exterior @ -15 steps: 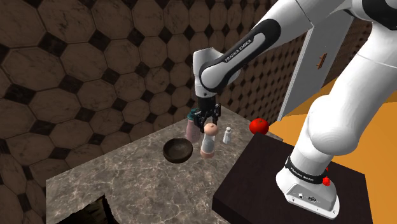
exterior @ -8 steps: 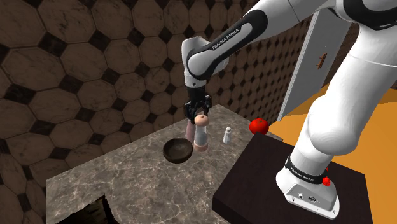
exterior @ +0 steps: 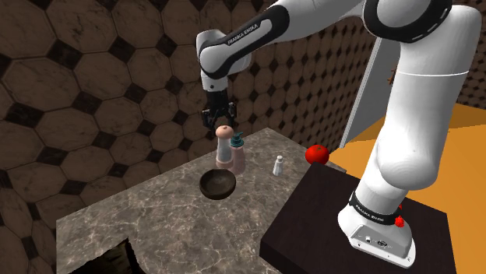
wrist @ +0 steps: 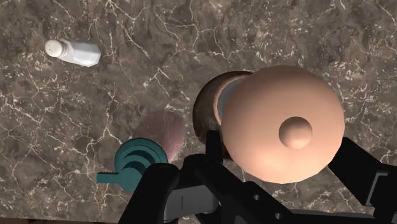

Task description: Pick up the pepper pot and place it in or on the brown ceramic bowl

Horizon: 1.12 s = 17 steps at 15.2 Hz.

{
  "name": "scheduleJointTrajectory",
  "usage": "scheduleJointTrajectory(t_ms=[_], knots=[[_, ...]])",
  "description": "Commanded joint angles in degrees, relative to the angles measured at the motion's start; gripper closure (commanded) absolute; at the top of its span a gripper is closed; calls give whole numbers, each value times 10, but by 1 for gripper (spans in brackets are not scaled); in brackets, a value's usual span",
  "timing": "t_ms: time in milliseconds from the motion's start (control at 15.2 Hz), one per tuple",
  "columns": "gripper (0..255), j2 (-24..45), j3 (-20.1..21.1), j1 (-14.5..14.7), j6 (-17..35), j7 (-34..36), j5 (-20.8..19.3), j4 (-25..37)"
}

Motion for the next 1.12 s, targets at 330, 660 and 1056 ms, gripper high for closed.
scheduleJointTrajectory(t_ms=[330,660,1056], knots=[[255,92,-1,2,-50,5,-8,142],[255,105,-2,2,-17,3,-8,121],[255,124,-2,2,23,2,-8,101]])
